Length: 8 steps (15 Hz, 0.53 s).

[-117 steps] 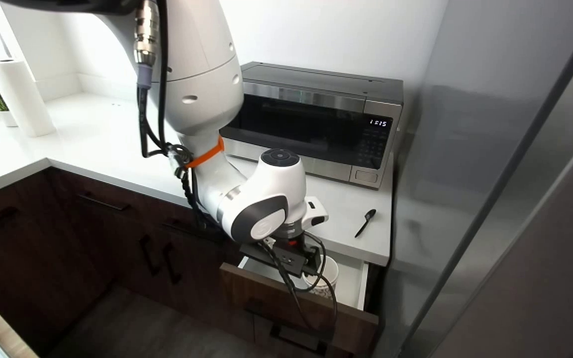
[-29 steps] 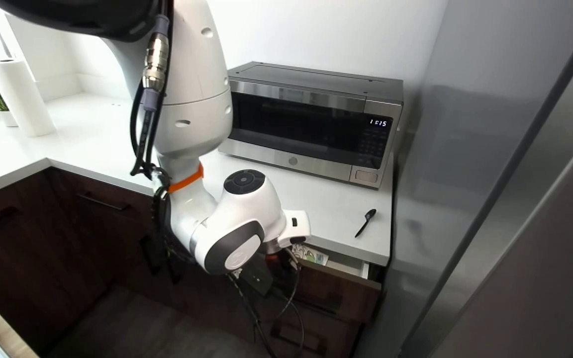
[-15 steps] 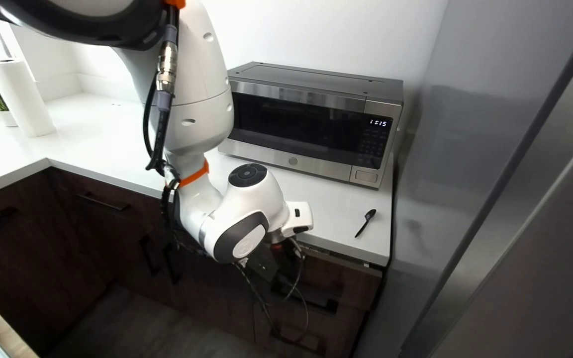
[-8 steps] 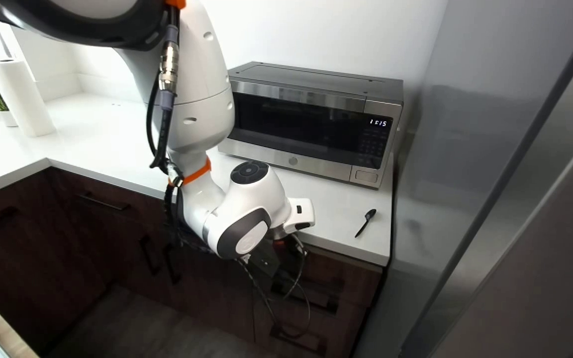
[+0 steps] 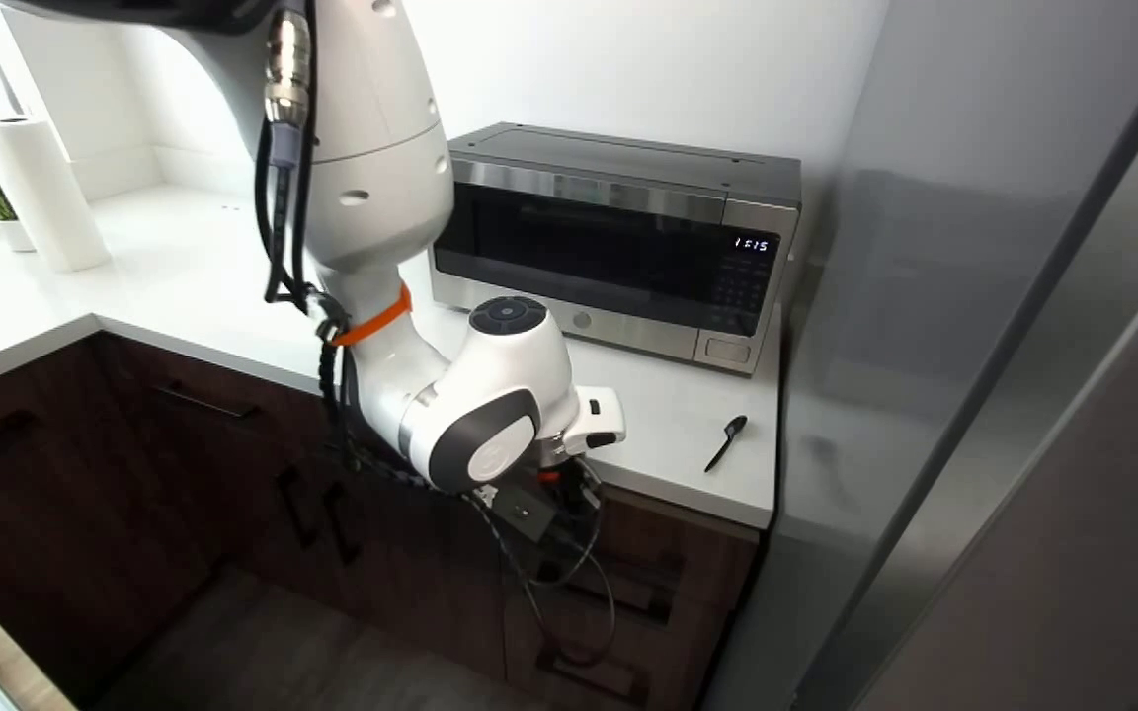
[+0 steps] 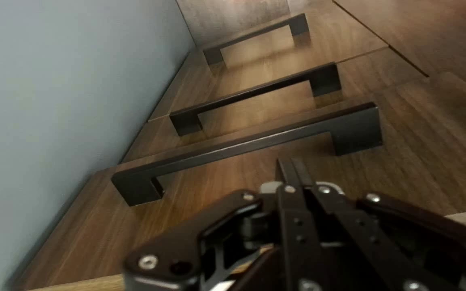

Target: Put the cups together, lay them down, and then close the drawer

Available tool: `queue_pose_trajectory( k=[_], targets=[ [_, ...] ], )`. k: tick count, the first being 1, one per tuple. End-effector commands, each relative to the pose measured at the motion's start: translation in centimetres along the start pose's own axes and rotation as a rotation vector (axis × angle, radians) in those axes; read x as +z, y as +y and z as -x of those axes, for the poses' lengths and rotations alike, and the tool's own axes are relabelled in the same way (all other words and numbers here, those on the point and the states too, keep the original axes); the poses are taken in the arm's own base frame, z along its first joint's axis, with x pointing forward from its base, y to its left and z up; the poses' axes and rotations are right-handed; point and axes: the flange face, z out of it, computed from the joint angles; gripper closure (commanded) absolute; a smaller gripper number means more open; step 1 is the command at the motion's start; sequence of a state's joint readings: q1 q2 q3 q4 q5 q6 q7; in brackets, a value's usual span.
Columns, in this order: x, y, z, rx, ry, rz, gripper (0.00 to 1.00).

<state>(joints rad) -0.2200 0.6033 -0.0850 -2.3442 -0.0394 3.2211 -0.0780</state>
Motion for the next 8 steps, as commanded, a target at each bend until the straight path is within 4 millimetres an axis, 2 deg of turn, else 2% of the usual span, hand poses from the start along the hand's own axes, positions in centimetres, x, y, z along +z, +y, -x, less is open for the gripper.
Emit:
queue_pose_trajectory(
  k=[1,2,8],
  targets=[
    [-3.8,1.1,1.6,-0.049,-0.078,0.010,0.92],
    [-4.7,1.4,1.8,-0.063,-0.098,0.009,0.72],
    [-8.6,1.7,3.9,-0.147,-0.154,-0.006,0.29]
  ],
)
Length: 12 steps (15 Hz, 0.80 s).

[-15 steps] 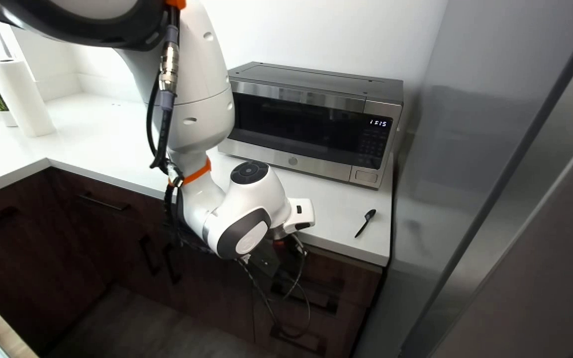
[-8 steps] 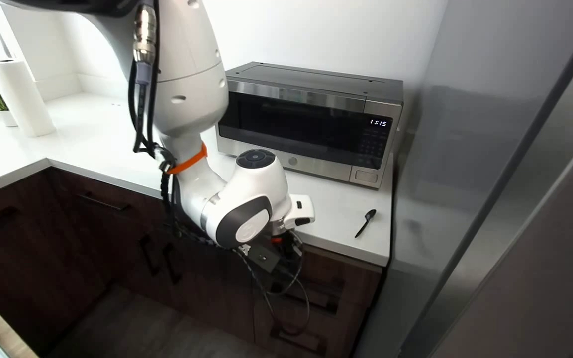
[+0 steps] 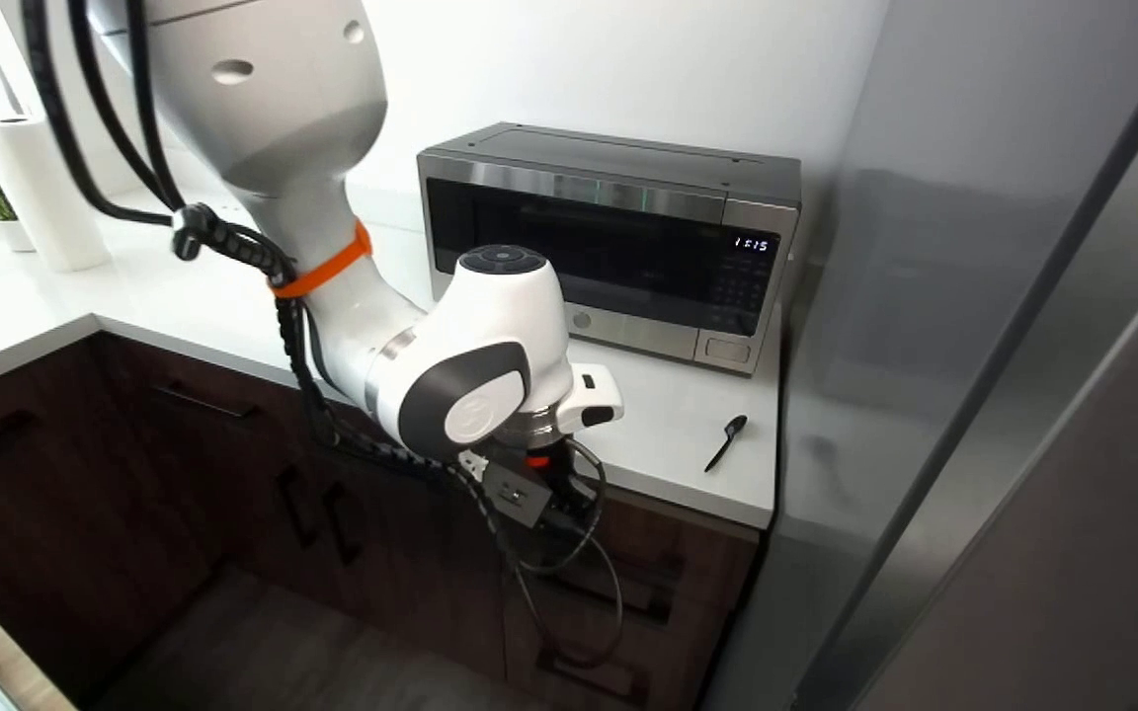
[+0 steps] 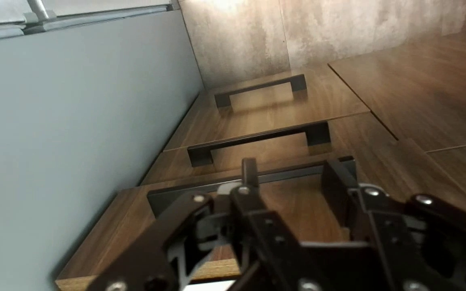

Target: Put the cups together, lay them down, and then close the drawer

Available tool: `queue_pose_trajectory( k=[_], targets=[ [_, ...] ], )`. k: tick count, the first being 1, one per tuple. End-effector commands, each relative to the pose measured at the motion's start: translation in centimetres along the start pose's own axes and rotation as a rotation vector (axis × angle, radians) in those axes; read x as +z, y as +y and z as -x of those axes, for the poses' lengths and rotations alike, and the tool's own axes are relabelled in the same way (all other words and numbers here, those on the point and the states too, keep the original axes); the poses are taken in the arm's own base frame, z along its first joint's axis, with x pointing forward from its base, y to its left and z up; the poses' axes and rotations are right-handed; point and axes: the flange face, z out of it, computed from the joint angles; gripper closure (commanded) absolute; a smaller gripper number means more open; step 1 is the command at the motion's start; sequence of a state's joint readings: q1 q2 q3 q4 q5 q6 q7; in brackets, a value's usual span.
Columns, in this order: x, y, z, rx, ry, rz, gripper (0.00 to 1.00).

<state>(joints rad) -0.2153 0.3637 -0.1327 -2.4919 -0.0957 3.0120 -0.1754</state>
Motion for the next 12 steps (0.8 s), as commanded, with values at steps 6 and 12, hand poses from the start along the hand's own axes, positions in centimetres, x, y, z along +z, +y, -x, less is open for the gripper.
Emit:
queue_pose_trajectory(
  k=[6,12],
  targets=[
    [-4.7,-0.2,3.8,-0.082,-0.052,-0.010,0.00],
    [-4.9,0.1,3.7,-0.077,-0.031,-0.002,0.00]
  ],
)
